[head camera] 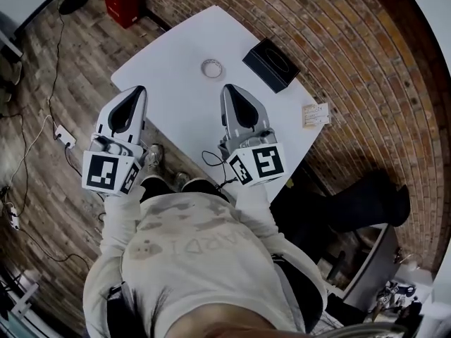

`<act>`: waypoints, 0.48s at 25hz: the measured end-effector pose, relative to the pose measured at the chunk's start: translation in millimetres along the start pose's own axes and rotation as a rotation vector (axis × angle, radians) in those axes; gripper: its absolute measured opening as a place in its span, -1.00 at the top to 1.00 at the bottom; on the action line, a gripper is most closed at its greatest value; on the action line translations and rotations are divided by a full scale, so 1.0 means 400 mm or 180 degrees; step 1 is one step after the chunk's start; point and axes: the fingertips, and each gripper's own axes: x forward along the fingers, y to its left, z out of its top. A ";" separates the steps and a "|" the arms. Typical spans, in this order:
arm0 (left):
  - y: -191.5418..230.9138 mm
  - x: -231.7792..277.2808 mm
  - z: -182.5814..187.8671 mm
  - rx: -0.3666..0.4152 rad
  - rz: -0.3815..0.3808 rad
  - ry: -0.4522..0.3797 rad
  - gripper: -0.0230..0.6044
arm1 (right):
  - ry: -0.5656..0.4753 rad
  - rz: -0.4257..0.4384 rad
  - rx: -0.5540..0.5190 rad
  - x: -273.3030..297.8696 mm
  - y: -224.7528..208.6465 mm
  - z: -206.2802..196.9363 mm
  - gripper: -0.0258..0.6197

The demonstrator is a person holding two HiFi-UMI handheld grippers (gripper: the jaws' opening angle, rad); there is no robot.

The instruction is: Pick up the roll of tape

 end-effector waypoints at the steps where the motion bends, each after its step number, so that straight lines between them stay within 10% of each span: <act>1: 0.007 0.017 -0.003 -0.0015 -0.0039 0.0004 0.91 | 0.0009 -0.0036 -0.0005 0.009 -0.008 -0.003 0.89; 12: 0.068 0.216 -0.007 -0.0041 -0.0675 0.0018 0.91 | 0.0056 -0.0637 -0.0036 0.110 -0.110 -0.012 0.89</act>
